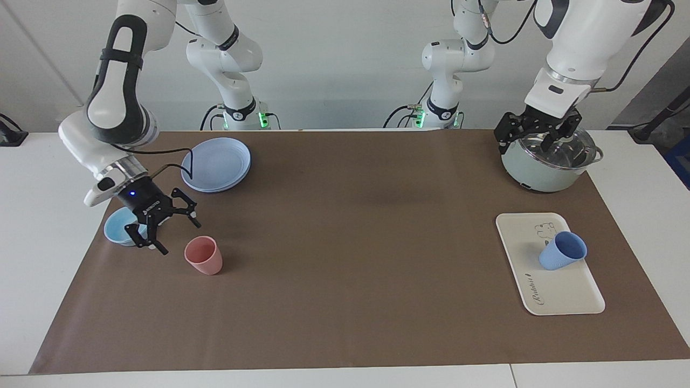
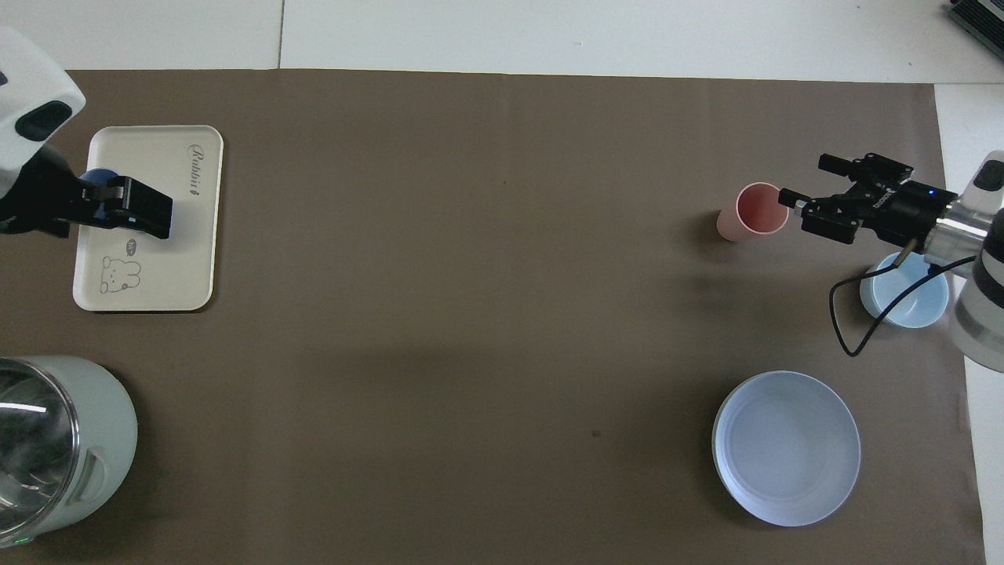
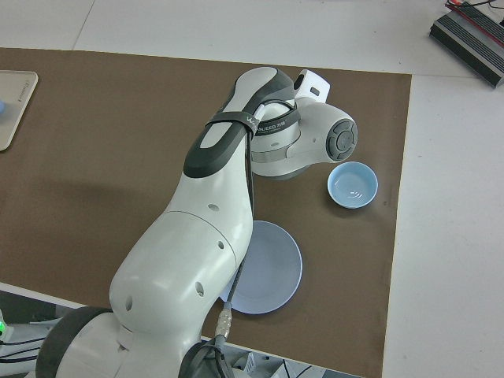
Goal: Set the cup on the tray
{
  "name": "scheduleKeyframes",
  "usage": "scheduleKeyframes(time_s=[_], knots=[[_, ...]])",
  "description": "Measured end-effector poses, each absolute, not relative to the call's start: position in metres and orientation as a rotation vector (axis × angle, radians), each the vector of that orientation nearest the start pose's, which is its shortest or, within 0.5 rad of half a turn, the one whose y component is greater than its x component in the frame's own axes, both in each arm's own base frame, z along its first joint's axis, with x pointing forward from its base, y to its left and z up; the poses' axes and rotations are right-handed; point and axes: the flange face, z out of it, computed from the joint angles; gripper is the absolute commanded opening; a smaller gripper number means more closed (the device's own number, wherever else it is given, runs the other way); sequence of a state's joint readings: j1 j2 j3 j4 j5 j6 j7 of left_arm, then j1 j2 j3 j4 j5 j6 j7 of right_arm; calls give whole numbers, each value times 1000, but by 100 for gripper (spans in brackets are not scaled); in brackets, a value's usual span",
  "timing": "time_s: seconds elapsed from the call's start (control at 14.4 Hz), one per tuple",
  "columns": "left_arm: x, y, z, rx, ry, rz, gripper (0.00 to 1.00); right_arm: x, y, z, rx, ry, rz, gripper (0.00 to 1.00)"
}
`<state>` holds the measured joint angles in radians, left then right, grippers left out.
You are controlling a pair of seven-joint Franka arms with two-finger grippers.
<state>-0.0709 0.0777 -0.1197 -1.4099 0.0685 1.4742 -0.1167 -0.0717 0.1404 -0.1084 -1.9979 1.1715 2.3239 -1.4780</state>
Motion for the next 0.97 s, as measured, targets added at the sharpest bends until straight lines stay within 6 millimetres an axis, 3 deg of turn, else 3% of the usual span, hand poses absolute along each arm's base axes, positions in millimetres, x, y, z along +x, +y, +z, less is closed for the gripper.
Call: scheduleKeyframes(time_s=[0.21,0.56,0.77,0.97], knots=[[561,-91,643,-3075,88,25,100,601,-76,459,-2516,-616,-882,100],[563,-82,641,-3130,55,32,100,588,-23,521,-2844,-476,-668,100],[565,-67,639,-3153,8,39,100,567,-17,546,-3038,-269,-433,100],[568,-61,621,-3150,-1,55,100,551,-12,579,-3124,-54,-216,100]])
